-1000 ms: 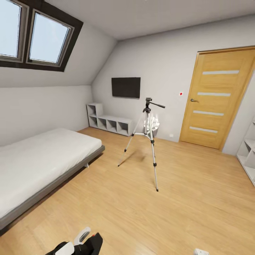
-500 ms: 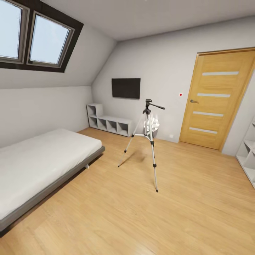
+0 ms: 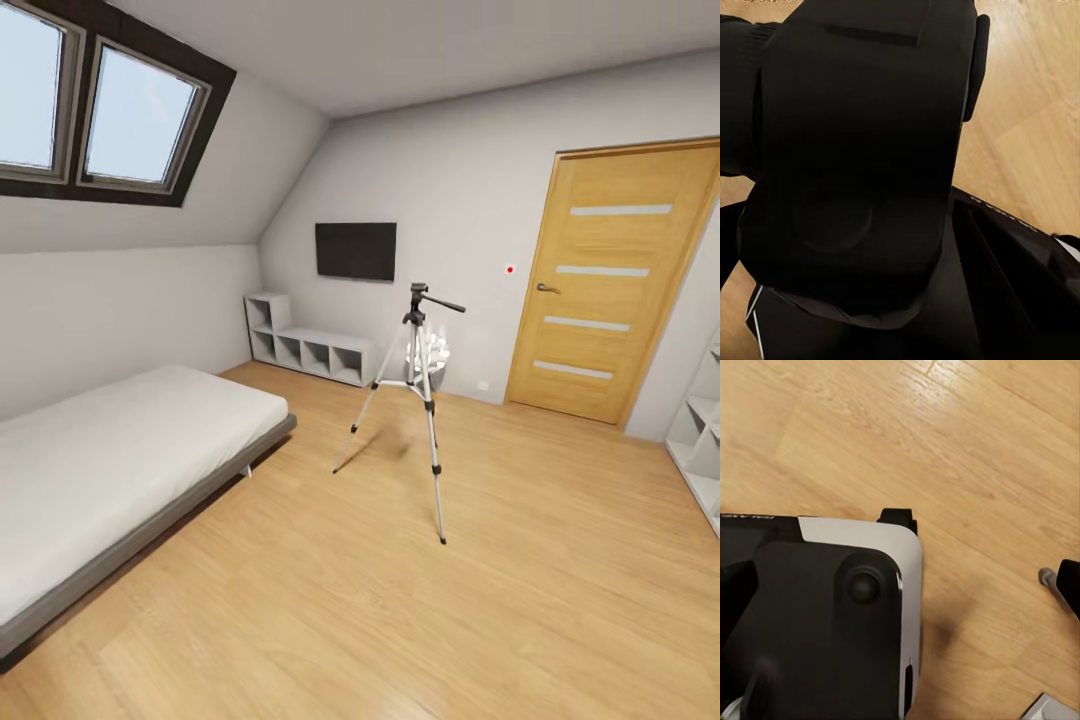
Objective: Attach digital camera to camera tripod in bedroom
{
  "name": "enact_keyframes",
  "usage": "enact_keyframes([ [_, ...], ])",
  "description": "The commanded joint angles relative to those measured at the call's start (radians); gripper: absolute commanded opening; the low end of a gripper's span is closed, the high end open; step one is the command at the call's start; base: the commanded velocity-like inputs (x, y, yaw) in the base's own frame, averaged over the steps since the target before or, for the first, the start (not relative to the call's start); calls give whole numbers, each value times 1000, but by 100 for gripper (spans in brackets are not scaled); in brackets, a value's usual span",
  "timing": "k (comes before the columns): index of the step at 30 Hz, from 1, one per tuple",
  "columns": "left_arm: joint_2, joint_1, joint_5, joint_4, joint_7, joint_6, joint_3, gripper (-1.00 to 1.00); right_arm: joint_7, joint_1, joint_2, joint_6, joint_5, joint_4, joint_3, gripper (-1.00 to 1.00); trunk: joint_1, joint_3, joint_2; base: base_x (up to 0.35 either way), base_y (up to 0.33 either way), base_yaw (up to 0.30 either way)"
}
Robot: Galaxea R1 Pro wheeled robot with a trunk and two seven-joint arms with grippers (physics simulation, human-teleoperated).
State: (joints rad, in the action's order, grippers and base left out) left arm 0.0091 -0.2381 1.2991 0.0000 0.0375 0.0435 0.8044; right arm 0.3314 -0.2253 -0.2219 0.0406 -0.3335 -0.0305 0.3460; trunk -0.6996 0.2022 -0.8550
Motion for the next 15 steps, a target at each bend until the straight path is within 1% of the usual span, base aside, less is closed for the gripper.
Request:
enact_keyframes([
  [1, 0, -1, 6, 0, 1, 0, 9, -100, 1, -1, -1, 4, -9, -3, 8, 100, 4, -2, 6, 0, 0, 0],
  [8, 3, 1, 6, 0, 1, -30, 9, -100, 1, 0, -1, 6, -9, -3, 8, 100, 31, -24, 55, 0, 0, 0],
  [15, 5, 1, 7, 0, 1, -46, 7, -100, 1, 0, -1, 5, -10, -3, 8, 100, 57, -46, 104, 0, 0, 0],
])
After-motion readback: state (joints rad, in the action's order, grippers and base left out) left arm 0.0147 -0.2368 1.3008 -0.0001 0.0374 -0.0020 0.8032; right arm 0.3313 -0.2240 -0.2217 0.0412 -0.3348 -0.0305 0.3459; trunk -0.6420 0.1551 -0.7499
